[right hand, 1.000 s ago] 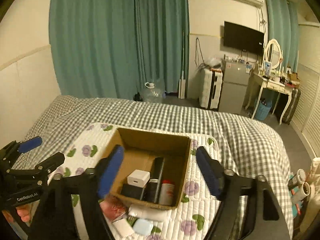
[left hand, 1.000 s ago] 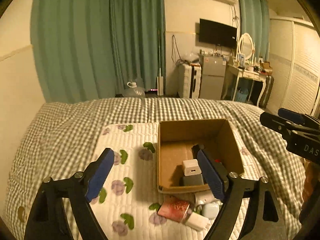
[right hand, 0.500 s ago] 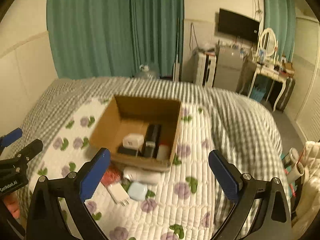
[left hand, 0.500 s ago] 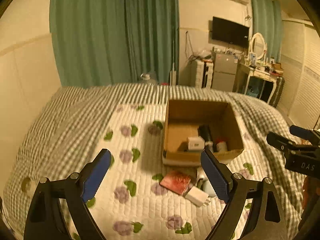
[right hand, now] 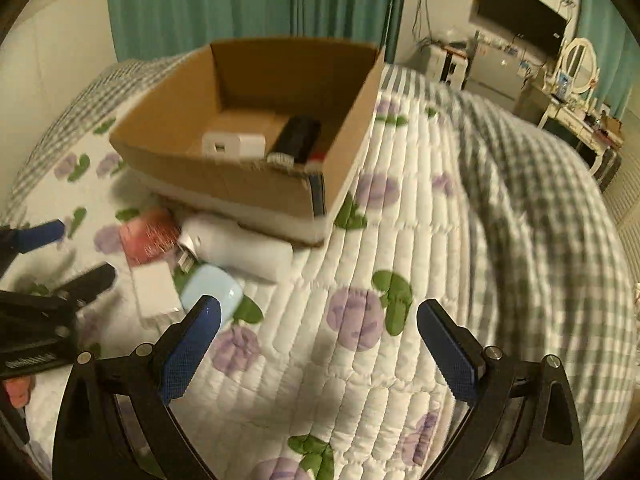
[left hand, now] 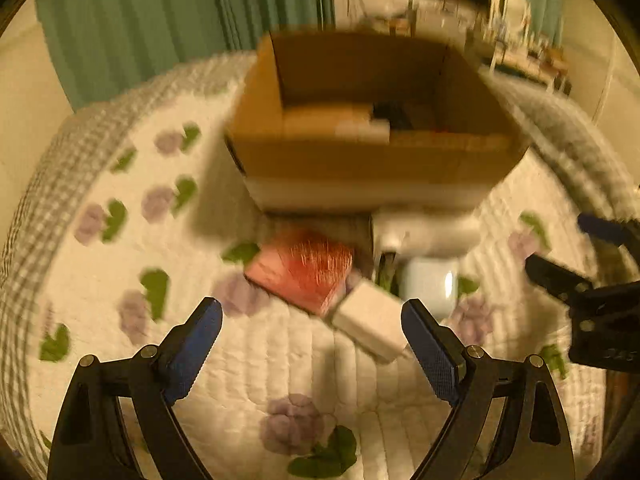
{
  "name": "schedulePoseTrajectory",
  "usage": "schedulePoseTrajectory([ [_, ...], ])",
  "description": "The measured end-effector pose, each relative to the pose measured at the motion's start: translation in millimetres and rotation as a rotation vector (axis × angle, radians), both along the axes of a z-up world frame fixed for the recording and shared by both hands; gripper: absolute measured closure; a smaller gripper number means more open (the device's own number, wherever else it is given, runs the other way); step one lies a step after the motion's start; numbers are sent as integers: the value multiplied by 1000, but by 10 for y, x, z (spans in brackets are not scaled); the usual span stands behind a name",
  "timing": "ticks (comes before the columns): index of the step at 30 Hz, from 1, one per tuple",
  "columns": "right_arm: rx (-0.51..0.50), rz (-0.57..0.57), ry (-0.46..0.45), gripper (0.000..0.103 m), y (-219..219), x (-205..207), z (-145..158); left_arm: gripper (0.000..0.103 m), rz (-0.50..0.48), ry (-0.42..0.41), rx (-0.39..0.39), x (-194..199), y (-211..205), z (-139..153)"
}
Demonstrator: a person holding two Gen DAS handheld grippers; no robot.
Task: Organize rigid objects
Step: 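Grasp the small white charger with the left gripper while the right grasps the blue earbud case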
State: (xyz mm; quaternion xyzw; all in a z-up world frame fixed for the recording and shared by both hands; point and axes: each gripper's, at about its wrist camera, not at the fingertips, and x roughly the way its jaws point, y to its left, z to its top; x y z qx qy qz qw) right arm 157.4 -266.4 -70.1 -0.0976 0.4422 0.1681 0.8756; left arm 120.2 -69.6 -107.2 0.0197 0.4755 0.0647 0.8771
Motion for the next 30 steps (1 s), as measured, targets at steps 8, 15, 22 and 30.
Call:
schedulePoseTrajectory([
  [8, 14, 8, 54, 4, -60, 198, -263, 10, -55, 96, -23, 176, -177, -298],
  [15, -5, 12, 53, 4, -17, 209, -305, 12, -97, 116, -32, 234, -344, -464],
  [22, -6, 7, 52, 4, 38, 188, -293, 37, -149, 108, -69, 95, -391, -380],
  [30, 6, 37, 25, 4, 166, 129, -160, 38, -107, -13, -67, -114, -110, 74],
])
